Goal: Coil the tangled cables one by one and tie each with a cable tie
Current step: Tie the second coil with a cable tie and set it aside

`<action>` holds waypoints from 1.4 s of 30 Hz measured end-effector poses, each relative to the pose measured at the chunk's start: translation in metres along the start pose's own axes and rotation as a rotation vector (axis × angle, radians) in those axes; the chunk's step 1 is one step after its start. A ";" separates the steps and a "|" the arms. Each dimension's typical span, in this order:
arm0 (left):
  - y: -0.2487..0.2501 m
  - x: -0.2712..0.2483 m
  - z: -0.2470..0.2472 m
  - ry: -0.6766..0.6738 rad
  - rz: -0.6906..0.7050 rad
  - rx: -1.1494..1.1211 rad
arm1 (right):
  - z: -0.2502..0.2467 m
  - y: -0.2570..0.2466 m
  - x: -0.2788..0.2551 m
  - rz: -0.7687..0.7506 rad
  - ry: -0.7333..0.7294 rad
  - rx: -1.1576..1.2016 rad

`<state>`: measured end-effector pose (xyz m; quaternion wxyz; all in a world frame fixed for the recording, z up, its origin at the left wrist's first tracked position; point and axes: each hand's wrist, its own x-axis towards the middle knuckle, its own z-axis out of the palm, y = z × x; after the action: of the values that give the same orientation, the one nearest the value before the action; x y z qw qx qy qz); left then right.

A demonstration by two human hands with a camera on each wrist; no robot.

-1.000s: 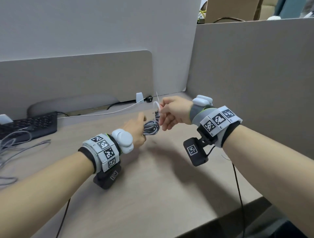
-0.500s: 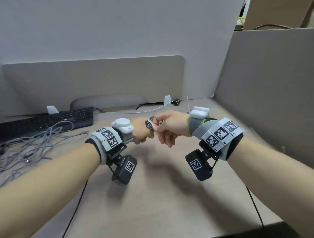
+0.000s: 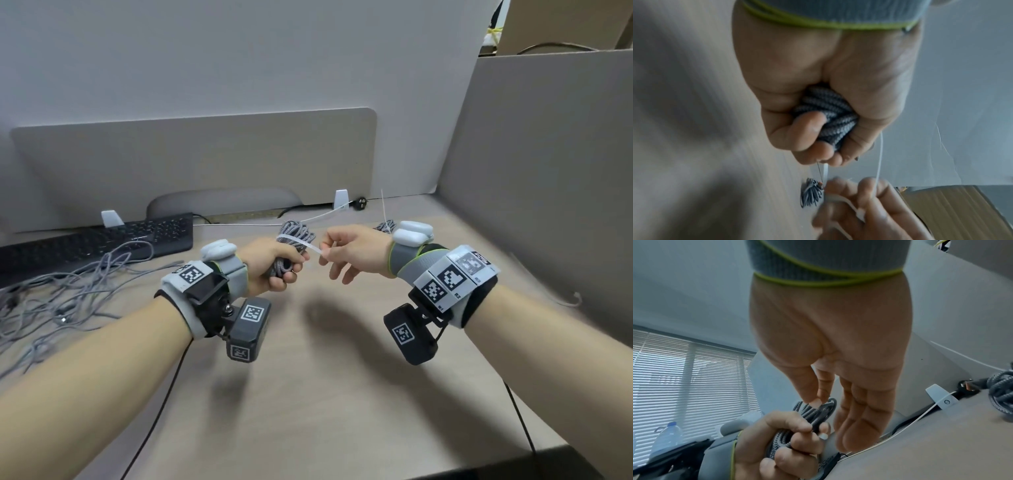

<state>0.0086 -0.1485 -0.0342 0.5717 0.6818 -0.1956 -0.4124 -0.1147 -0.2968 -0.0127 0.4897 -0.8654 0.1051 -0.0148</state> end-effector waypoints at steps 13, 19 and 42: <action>0.004 -0.003 0.013 -0.065 -0.048 -0.189 | 0.005 0.002 -0.008 -0.093 -0.058 0.246; 0.005 -0.006 0.012 -0.053 -0.051 -0.227 | 0.003 -0.005 -0.009 -0.126 -0.089 0.276; 0.002 -0.009 0.018 -0.057 -0.076 -0.334 | 0.003 -0.001 -0.007 -0.128 -0.064 0.231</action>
<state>-0.0102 -0.1538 -0.0291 0.6553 0.5723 -0.1146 -0.4795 -0.1213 -0.2925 -0.0130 0.5874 -0.8081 0.0316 -0.0305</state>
